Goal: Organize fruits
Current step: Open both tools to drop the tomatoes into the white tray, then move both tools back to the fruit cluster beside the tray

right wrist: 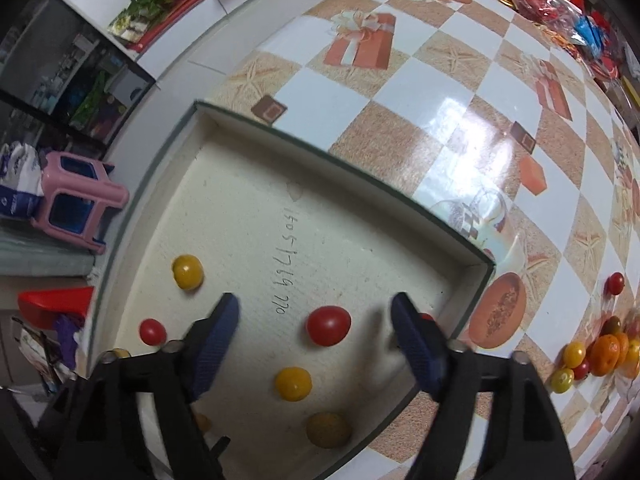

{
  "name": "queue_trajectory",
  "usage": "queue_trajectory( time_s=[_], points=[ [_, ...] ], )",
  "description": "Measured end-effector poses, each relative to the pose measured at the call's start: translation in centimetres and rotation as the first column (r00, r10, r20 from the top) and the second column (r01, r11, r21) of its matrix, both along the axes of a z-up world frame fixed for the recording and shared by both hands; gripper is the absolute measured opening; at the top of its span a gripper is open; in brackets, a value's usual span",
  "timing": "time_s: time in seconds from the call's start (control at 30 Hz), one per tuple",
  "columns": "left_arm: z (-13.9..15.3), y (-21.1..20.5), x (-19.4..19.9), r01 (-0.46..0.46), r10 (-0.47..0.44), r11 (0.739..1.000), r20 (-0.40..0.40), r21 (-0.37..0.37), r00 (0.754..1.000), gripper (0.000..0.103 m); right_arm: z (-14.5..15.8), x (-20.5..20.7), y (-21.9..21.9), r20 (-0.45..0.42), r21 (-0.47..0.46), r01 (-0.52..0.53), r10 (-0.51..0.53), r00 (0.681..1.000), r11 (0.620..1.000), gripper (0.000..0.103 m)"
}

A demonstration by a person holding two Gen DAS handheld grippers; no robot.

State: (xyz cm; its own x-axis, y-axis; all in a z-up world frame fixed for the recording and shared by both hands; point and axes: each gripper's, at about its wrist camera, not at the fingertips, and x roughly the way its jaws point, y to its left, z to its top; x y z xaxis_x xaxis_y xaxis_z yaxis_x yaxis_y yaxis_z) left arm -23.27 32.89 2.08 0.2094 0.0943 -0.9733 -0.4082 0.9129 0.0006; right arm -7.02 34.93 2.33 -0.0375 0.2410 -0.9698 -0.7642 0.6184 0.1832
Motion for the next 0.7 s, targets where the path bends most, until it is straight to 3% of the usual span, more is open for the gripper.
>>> queue_trajectory(
  time_s=[0.1,0.17,0.33,0.7],
  points=[
    [0.1,-0.1,-0.3,-0.001,0.001,1.0,-0.016,-0.004,1.0,0.078,1.6,0.4,-0.6,-0.013,0.053,0.025,-0.024,1.0,0.998,0.09],
    [0.5,-0.4,-0.3,0.013,-0.012,1.0,-0.02,0.003,1.0,0.078,2.8,0.8,-1.5,0.008,0.082,0.04,-0.041,0.999,0.996,0.103],
    [1.8,-1.6,0.2,0.057,-0.056,0.998,-0.021,0.033,0.998,0.078,5.4,1.3,-5.6,0.025,0.127,0.103,-0.107,0.994,0.987,0.103],
    [4.2,-5.7,2.0,0.199,-0.199,0.979,0.004,0.041,0.98,0.078,6.5,1.9,-19.2,0.041,0.07,0.34,-0.343,0.938,0.938,0.103]
  ],
)
